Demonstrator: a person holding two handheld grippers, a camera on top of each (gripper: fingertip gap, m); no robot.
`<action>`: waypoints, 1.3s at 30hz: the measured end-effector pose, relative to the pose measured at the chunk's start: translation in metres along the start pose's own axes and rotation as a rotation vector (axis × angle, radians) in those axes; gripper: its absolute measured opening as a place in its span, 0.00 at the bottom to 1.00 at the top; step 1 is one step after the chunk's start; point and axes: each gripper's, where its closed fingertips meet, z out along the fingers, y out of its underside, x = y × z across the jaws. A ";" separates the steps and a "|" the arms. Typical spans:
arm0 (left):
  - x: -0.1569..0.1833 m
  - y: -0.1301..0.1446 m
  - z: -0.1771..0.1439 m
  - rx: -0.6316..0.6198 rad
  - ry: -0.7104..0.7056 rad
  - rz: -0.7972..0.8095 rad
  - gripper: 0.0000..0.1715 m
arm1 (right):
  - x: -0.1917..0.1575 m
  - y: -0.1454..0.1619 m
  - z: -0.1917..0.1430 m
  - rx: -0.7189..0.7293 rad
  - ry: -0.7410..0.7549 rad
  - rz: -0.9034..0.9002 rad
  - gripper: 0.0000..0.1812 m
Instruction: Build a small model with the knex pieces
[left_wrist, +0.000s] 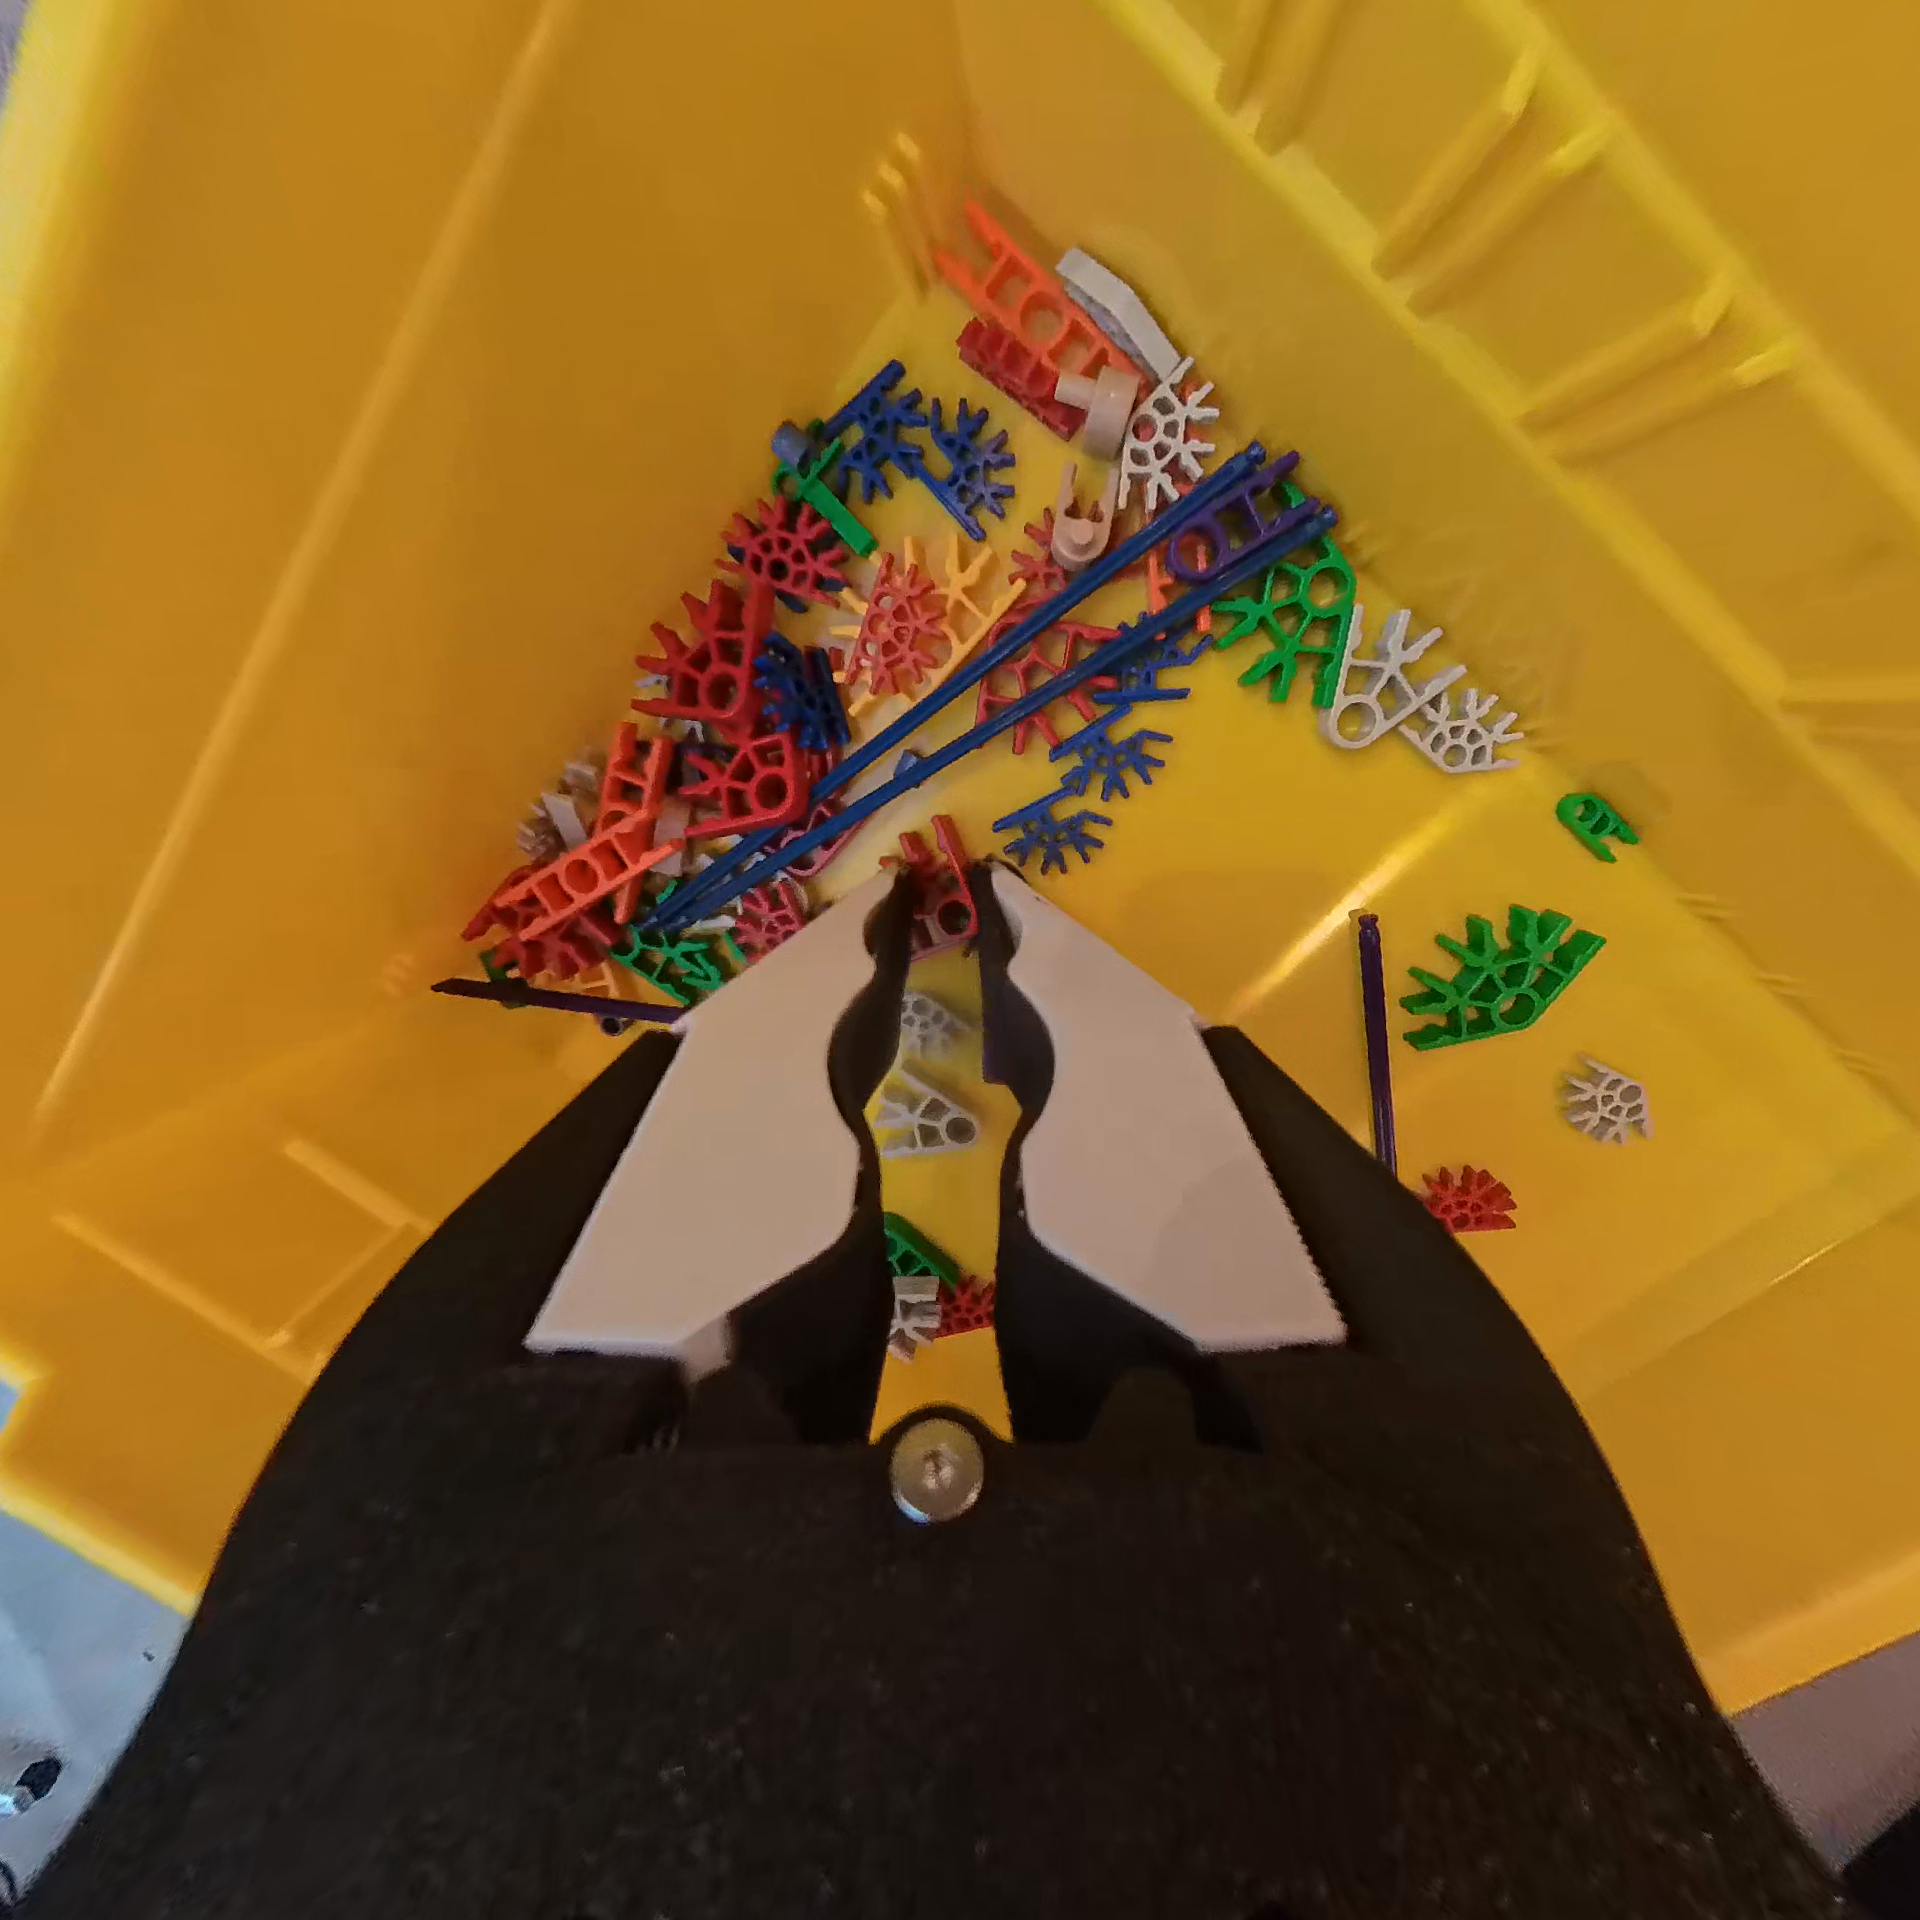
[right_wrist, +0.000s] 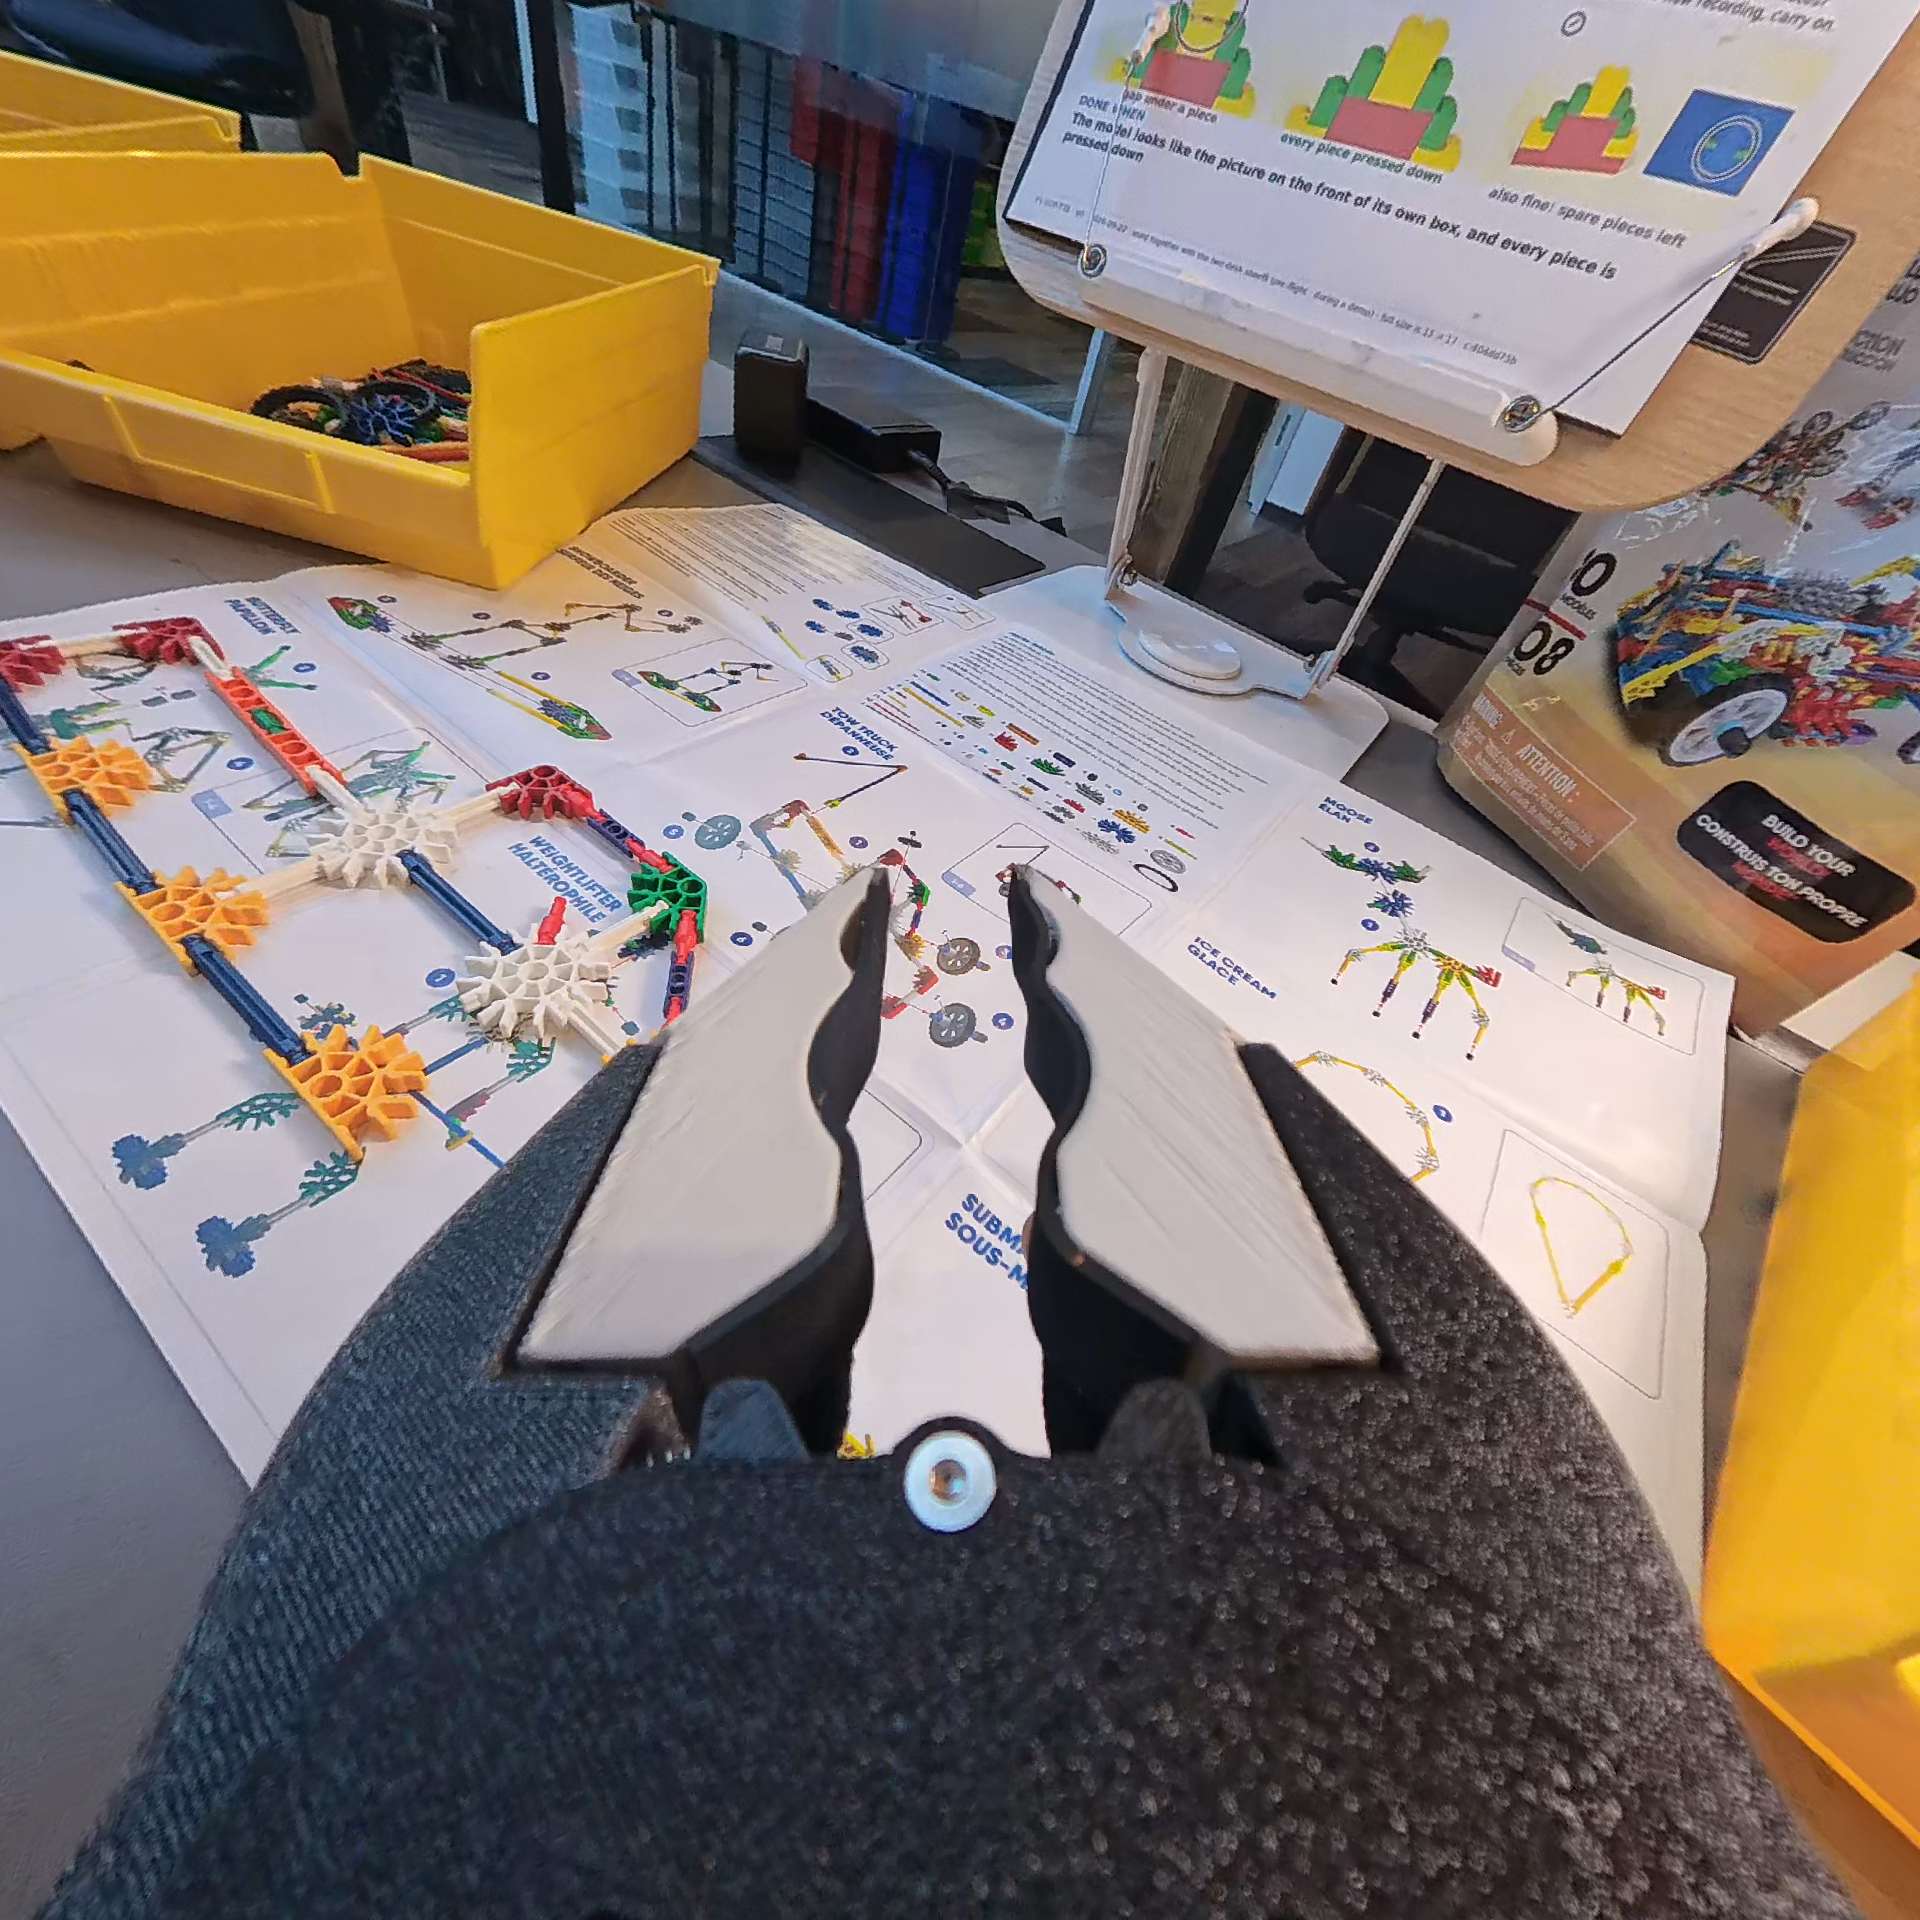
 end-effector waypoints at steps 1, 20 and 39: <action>0.000 -0.001 -0.002 0.007 -0.001 0.002 0.03 | 0.000 -0.001 0.000 0.002 -0.001 -0.003 0.12; 0.002 0.014 -0.012 0.013 0.004 -0.005 0.15 | -0.006 -0.009 -0.004 0.029 -0.011 -0.036 0.12; -0.004 0.014 -0.036 -0.027 -0.059 0.070 0.00 | -0.006 -0.015 -0.008 0.055 -0.013 -0.044 0.12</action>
